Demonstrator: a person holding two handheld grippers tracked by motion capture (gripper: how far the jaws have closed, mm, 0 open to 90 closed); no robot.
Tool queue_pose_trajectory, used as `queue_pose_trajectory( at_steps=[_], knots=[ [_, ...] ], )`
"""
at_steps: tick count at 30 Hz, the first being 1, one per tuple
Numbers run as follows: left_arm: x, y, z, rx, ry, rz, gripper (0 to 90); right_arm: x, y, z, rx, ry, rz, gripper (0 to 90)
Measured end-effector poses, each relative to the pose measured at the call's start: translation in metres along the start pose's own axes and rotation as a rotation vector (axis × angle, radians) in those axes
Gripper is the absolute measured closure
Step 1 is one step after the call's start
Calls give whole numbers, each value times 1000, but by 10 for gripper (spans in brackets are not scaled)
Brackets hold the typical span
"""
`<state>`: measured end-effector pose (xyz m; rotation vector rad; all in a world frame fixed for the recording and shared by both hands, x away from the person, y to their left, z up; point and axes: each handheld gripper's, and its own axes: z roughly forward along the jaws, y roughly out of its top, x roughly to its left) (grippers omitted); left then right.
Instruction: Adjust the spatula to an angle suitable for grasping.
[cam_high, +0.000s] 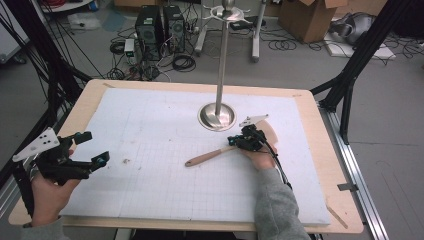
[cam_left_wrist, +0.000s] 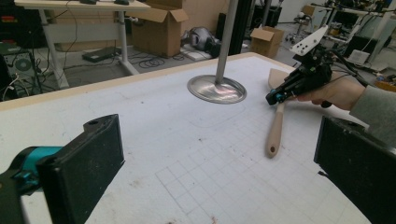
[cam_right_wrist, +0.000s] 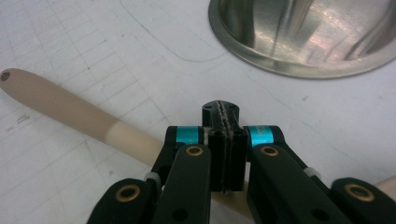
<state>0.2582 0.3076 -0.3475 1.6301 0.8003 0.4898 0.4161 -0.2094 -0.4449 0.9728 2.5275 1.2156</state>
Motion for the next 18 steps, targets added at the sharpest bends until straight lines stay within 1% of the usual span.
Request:
queue_pose_trajectory(
  at_steps=[4, 6, 9, 16, 18],
  knots=[
    [0, 0, 1, -3, -1, -3, 18, -4, -9, -8, -31, 11, 17, 900],
    [0, 0, 2, 0, -3, -1, 18, -4, -12, -12, -32, 7, 23, 900],
    [-1, 0, 3, 2, -5, -1, 18, -6, -14, -15, -29, 4, 16, 900],
    [0, 1, 7, 3, -12, -2, 18, -10, -22, -24, -28, 3, 36, 900],
    [0, 1, 8, 5, -13, -3, 18, -12, -27, -30, -26, 4, 40, 900]
  ],
)
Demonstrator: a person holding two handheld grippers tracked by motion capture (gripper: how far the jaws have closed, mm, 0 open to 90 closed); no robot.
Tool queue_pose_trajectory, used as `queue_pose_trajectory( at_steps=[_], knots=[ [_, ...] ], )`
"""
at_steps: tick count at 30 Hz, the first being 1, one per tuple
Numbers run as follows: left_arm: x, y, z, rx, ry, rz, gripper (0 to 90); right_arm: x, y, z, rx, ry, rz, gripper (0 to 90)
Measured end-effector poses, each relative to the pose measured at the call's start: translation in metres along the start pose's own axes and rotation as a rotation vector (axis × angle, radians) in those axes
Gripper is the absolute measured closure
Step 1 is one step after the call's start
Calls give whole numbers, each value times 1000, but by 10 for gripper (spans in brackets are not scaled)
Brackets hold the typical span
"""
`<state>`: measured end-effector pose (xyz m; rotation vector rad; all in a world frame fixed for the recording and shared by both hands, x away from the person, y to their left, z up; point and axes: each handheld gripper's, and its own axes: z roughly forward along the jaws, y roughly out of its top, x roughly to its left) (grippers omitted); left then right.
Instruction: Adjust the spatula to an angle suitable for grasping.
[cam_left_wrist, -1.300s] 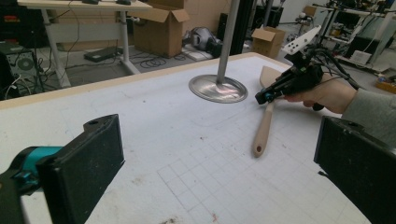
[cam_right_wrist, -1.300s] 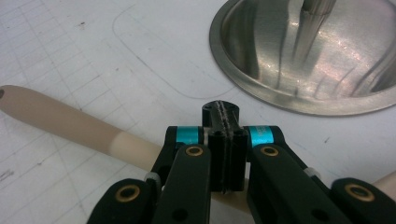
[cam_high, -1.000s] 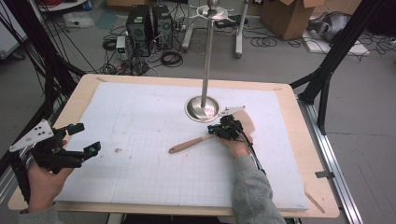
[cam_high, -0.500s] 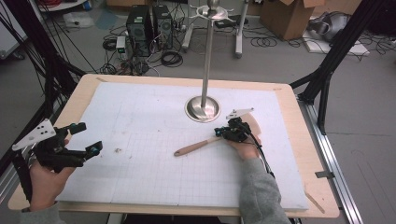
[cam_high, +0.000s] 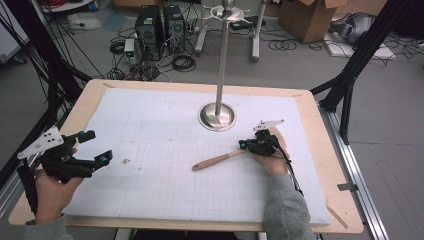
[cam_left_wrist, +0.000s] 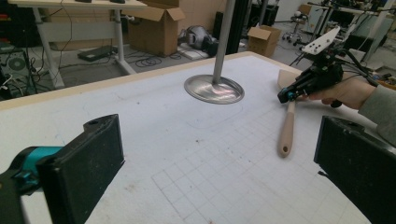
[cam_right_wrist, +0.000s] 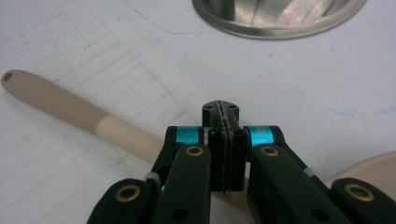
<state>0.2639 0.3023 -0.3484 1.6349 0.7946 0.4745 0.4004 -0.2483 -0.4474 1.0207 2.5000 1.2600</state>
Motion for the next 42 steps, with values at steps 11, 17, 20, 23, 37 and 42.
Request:
queue_pose_trajectory(
  at_steps=[11, 17, 20, 23, 37, 42],
  knots=[
    [-1, 1, 5, 2, -9, 5, 18, -4, -14, -18, 7, -10, 8, 900],
    [-1, 2, 4, -3, -11, 3, 18, -5, -23, -27, 0, -14, 13, 900],
    [-1, 2, 4, -2, -9, 4, 18, -5, -24, -29, 1, -18, 9, 900],
    [-2, 2, 4, 1, -7, 5, 18, -3, -21, -28, 13, -30, -21, 900],
    [-1, 2, 3, -3, -1, 3, 18, 44, -7, -28, -27, 159, -217, 900],
    [0, 1, 2, -2, 1, 3, 18, 51, -10, -22, -25, 209, -229, 900]
  ],
)
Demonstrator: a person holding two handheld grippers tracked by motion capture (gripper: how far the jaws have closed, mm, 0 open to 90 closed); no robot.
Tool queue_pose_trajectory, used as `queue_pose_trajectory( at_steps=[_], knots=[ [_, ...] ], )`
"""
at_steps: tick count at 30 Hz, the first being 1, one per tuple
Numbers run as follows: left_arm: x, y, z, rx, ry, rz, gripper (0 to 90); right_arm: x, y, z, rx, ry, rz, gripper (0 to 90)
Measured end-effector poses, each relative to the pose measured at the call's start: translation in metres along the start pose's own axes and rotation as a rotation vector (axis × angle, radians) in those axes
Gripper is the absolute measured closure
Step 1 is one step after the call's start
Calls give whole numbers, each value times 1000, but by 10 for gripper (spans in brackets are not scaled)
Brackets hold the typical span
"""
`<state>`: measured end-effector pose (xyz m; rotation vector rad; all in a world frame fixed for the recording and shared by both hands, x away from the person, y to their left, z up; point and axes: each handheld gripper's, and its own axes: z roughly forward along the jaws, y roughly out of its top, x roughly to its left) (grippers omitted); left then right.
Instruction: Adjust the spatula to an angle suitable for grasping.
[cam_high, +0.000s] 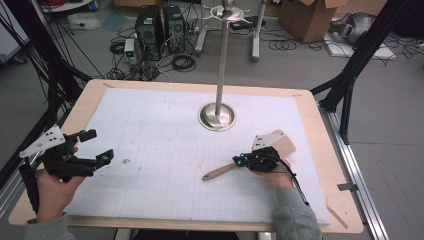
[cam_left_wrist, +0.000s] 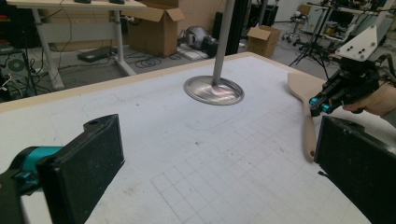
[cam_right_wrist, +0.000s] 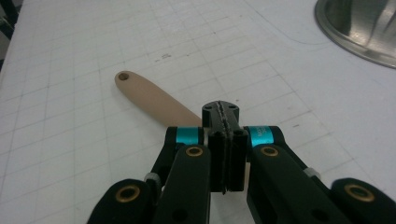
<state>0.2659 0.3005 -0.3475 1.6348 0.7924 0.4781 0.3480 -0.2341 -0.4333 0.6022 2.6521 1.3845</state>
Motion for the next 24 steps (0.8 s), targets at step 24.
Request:
queue_pose_trajectory(
  at_steps=[24],
  knots=[
    [-1, -1, 3, 10, -1, 3, 18, 12, 2, 12, 49, 2, -7, 900]
  ],
)
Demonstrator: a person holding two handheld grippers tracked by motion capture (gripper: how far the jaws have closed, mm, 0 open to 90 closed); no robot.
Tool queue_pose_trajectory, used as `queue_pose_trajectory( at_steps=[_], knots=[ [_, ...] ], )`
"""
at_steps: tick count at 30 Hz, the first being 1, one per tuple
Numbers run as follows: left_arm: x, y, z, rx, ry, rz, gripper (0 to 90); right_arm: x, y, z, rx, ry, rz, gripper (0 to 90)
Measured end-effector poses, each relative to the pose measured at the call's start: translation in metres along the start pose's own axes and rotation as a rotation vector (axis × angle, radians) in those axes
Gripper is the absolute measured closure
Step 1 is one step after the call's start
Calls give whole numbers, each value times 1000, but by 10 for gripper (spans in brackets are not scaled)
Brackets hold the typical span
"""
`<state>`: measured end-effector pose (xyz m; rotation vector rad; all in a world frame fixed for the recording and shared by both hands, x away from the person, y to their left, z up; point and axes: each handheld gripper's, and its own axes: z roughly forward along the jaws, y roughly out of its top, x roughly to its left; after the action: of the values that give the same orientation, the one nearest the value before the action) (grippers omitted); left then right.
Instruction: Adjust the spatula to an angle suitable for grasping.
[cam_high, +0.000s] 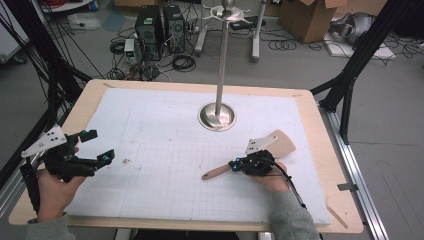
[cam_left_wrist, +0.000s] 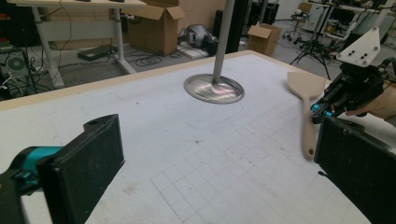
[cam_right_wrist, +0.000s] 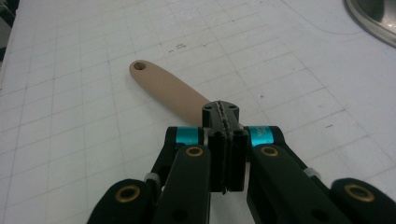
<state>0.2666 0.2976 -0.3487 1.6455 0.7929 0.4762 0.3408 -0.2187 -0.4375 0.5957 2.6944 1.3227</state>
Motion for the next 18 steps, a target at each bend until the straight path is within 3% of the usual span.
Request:
queue_pose_trajectory(
  at_steps=[8, 12, 18],
  knots=[
    [1, 0, 1, -1, 0, -4, 18, -3, 7, 10, -9, -60, 36, 900],
    [1, -1, 0, -1, -1, -6, 18, -4, 12, 16, -8, -107, 78, 900],
    [2, -1, -1, -2, 1, -6, 18, -5, 16, 22, -5, -141, 77, 900]
  ],
)
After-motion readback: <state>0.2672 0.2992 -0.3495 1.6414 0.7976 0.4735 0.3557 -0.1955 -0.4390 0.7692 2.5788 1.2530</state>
